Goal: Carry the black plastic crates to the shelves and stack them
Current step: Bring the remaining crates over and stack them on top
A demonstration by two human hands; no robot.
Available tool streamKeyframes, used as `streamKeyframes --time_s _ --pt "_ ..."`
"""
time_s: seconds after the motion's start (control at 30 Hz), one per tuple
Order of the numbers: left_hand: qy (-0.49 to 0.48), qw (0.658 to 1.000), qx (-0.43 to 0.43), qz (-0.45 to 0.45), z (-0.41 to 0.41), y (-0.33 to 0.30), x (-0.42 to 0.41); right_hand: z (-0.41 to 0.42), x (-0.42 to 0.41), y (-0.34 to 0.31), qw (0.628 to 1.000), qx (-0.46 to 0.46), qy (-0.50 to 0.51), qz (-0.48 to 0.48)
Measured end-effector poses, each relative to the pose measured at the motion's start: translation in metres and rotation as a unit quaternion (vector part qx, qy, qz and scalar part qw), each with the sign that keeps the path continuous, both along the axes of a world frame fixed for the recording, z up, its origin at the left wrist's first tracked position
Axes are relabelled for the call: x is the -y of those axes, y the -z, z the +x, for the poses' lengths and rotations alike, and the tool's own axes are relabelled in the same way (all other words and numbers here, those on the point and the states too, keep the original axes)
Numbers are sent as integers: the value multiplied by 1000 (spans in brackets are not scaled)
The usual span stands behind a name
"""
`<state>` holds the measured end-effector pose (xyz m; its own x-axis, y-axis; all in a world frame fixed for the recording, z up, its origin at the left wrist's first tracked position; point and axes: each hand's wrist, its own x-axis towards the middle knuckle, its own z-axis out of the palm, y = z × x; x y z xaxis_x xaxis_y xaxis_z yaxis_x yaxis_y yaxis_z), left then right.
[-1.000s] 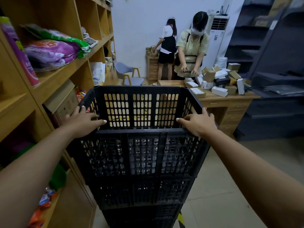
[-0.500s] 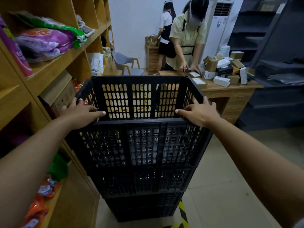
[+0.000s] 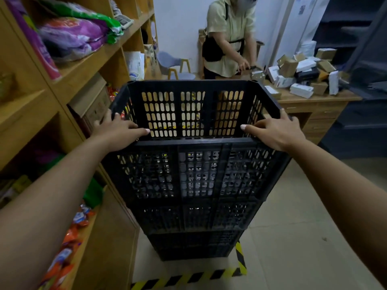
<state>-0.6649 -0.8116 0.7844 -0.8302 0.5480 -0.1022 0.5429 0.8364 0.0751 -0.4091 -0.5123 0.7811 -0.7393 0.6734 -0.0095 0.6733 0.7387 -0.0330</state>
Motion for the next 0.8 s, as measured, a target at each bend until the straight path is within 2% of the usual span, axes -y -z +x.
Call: streamKeyframes --time_s 0.17,0.3,0.43,0.5,0.67,0.8 --pt "-15 1000 11 2 -4 -6 -5 -14 -4 -8 1000 -4 -8 -24" --pt "-6 1000 -7 22 1 -5 -4 -7 -4 0 999 -33 -20 13" --pt "-7 999 -18 37 -1 -5 -3 -4 0 1 979 -176 -93 49" --pt "-10 999 -24 48 -2 -4 -4 -2 3 3 966 -211 -133 65" --pt "-9 998 -28 63 -5 -2 -4 0 -6 10 949 -136 -233 163" --pt "3 998 -25 52 -9 -2 -2 -8 -10 6 935 -132 -257 208"
